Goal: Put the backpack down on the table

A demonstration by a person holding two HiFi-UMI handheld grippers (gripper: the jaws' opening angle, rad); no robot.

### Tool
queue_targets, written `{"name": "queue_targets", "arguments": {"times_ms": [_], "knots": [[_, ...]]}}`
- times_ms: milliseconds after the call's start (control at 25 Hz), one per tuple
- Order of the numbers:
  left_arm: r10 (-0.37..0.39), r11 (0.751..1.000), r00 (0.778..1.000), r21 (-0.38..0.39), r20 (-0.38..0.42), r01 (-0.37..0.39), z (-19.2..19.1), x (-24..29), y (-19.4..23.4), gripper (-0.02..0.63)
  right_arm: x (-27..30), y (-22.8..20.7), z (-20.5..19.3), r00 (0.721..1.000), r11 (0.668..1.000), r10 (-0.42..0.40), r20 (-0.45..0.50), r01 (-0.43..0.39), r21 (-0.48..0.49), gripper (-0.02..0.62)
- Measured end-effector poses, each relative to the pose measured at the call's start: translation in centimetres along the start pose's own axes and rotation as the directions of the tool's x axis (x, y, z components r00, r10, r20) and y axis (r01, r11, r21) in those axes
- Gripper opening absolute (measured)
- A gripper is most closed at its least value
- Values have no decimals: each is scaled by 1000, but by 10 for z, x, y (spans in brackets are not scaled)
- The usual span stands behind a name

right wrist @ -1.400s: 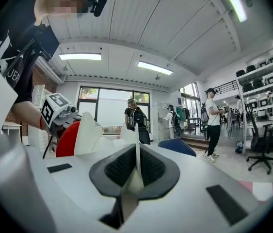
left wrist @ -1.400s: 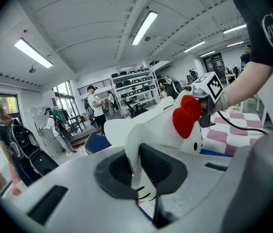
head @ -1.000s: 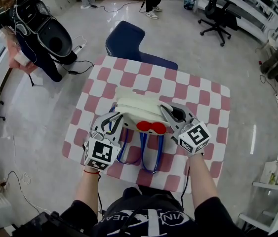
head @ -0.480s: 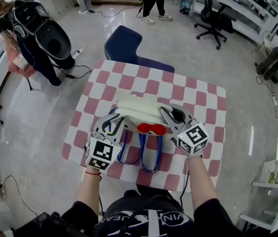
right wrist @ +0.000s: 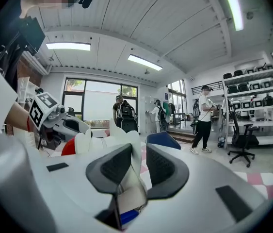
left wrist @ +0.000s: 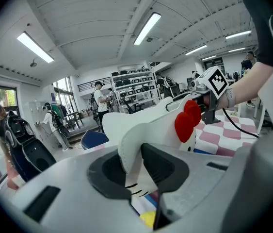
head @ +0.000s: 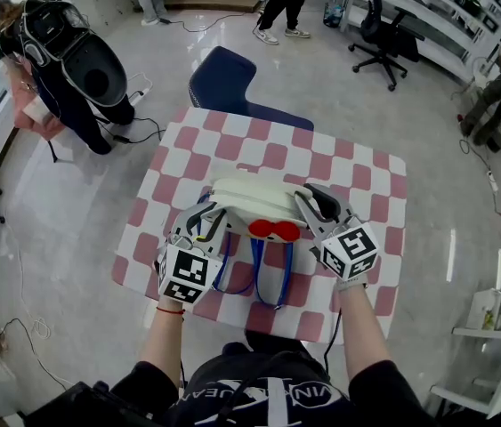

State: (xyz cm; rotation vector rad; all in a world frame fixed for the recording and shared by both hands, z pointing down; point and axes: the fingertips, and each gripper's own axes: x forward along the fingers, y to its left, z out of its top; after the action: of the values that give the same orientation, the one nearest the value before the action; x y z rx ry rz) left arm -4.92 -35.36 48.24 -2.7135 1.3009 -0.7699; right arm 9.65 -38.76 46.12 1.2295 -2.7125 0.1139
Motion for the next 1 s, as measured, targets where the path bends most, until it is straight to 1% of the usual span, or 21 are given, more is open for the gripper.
{"name": "queue_targets", "arguments": {"times_ms": [200,440,600,680,840,1000], "knots": [[17,1000,1000,8,-2,-17,1,-2,2,70,-12,0,14,999,999,-31,33,31,13,72],[61,998,998,21,5,-61,4,-9,7,87,-20,4,28,997,998,-63,42,64,-28,72],[80,995,997,59,-1,-80,8,-13,9,91,-25,6,37,995,996,-75,60,78,-45,72],[90,993,996,78,-2,-89,9,-15,10,91,-26,8,40,995,996,-77,67,80,-50,72],[99,991,995,84,13,-100,13,-20,12,91,-27,15,46,994,996,-68,82,72,-55,72],[106,990,994,90,24,-108,16,-28,13,91,-23,31,47,997,995,-36,63,42,-96,72]]}}
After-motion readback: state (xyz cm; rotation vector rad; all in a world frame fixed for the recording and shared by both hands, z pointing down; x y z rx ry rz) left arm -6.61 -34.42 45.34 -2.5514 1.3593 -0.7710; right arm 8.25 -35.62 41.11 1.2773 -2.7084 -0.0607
